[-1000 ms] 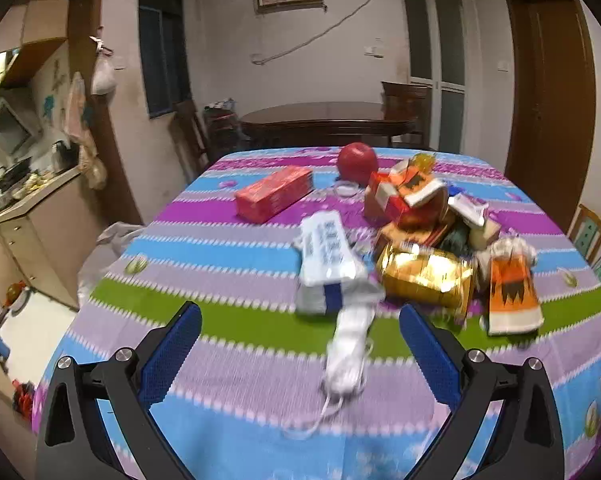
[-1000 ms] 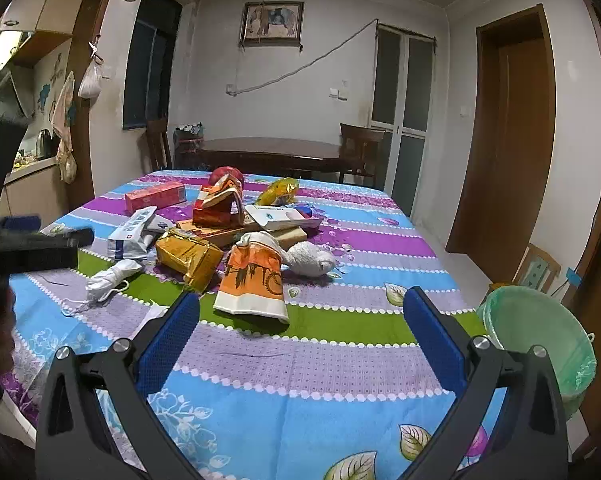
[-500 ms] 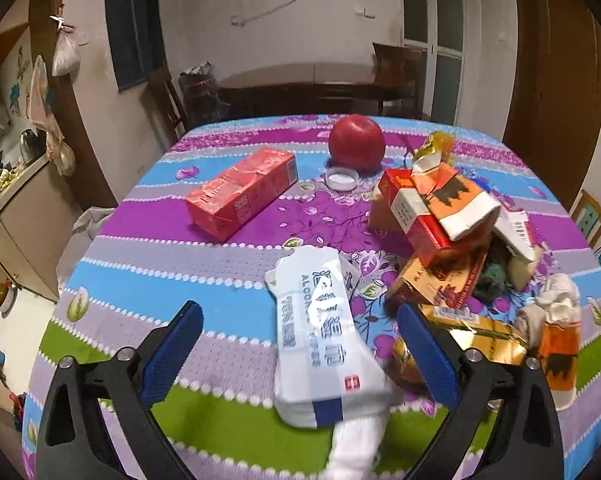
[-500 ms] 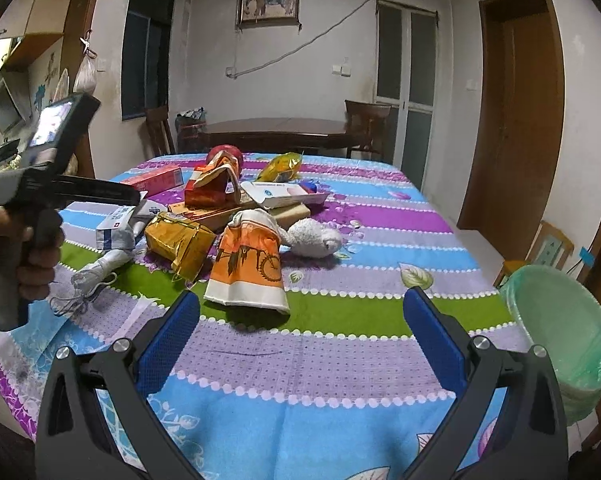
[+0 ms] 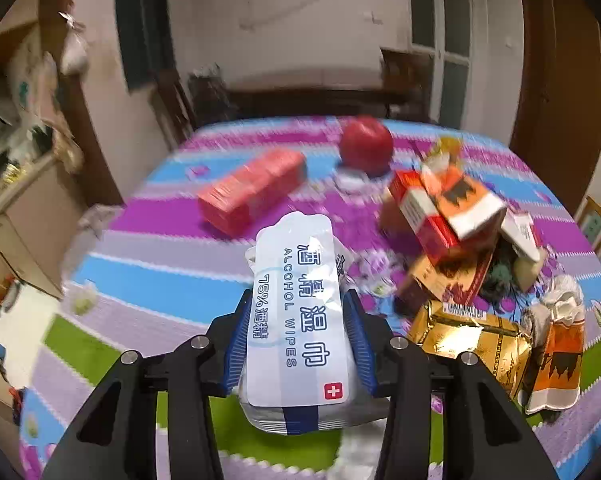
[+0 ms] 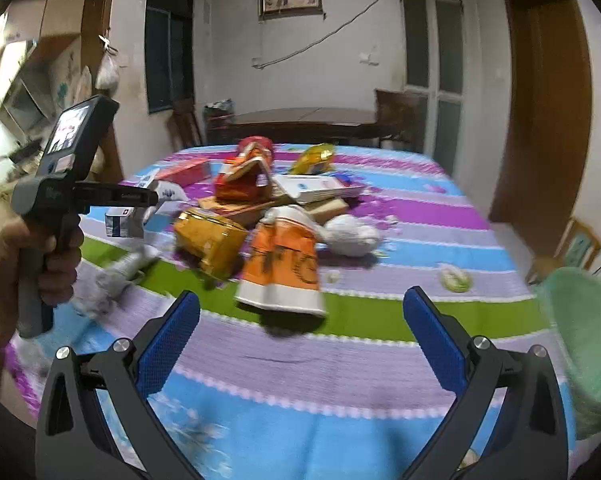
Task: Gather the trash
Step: 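Grasp the wipes packet with the left tool while the right tool grasps the orange paper cup, then carry both items to the green bin and open both tools to drop them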
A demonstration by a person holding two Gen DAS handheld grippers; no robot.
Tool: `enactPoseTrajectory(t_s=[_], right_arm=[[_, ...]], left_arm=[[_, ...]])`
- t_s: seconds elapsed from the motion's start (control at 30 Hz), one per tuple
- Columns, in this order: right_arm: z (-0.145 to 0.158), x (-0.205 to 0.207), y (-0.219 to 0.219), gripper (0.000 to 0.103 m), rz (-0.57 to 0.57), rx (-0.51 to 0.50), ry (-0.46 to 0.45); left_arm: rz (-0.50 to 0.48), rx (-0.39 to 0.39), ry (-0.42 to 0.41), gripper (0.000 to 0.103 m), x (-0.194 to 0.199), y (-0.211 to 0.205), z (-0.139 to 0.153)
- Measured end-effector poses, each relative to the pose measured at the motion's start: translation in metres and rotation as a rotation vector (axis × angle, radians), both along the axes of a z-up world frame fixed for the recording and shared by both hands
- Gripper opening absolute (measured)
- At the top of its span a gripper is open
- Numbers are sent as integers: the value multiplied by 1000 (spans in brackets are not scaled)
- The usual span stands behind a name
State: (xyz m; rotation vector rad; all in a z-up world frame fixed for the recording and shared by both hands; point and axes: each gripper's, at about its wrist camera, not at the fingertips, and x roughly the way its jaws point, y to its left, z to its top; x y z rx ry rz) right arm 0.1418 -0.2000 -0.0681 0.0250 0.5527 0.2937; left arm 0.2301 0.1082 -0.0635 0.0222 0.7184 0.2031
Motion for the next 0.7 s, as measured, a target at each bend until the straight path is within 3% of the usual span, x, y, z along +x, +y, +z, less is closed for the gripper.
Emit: enactPoseTrajectory(t_s=[0.13, 0.3, 0.47, 0.6, 0.7], right_arm=[[7, 22, 8, 97, 18, -1, 13], [-6, 61, 19, 86, 65, 26, 153], [-22, 80, 26, 79, 68, 29, 238], [-35, 85, 21, 42, 76, 78, 318], [-34, 76, 14, 40, 72, 105, 306]], left_arm=[[47, 24, -75, 46, -23, 5, 22], [75, 52, -128, 46, -46, 9, 38], [77, 94, -144, 46, -59, 3, 41], [73, 84, -140, 46, -62, 3, 41], [72, 86, -144, 46, -64, 3, 41]])
